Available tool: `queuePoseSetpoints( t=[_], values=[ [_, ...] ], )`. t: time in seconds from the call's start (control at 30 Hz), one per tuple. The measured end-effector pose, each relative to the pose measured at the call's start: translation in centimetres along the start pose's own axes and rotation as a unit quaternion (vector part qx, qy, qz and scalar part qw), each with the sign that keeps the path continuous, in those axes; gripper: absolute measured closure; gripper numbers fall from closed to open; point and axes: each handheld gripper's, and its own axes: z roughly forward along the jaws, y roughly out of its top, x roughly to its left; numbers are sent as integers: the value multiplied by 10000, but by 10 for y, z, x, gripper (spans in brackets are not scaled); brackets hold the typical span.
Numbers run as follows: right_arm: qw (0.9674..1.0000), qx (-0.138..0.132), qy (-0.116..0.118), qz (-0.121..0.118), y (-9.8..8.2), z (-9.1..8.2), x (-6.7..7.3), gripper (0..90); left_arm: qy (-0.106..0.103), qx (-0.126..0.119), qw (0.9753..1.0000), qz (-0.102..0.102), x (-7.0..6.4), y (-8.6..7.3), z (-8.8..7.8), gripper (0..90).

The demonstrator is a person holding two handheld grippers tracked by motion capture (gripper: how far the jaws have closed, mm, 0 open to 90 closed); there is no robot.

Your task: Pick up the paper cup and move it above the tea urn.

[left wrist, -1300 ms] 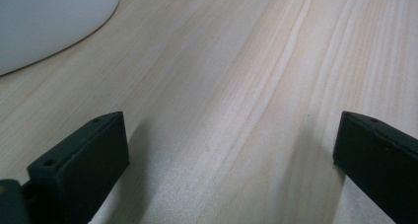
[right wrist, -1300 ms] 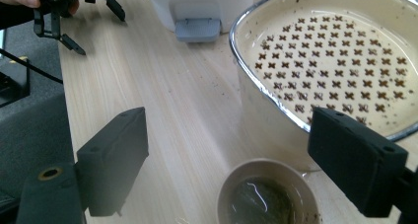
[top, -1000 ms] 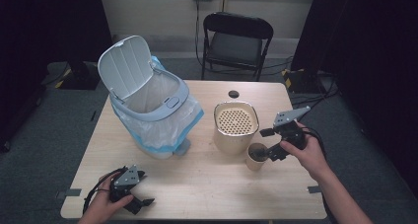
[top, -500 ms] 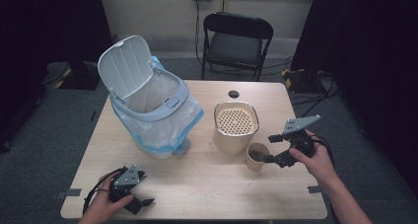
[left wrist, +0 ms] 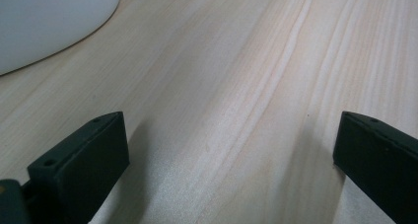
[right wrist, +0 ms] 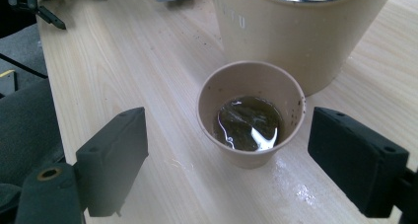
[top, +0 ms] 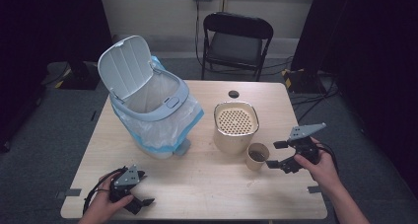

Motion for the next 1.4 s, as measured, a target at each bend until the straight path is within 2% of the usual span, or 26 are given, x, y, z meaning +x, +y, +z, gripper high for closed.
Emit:
queuePoseSetpoints(
  t=[0.37,0.8,0.93,1.17,1.4],
  values=[
    [9999,1,-40,145,-18,1,-4,148,0,1,10000,1,0,0,0,0],
    [9996,54,-110,266,-40,12,-8,148,2,2,10000,3,0,0,0,0],
    [9995,-113,-79,284,-45,16,-10,144,0,12,10000,4,0,0,0,0],
    [9994,-139,-219,224,-50,23,-12,145,2,2,10000,2,0,0,0,0],
    [9993,-239,-195,211,-55,30,-15,145,-1,3,10000,-1,0,0,0,0]
  ],
)
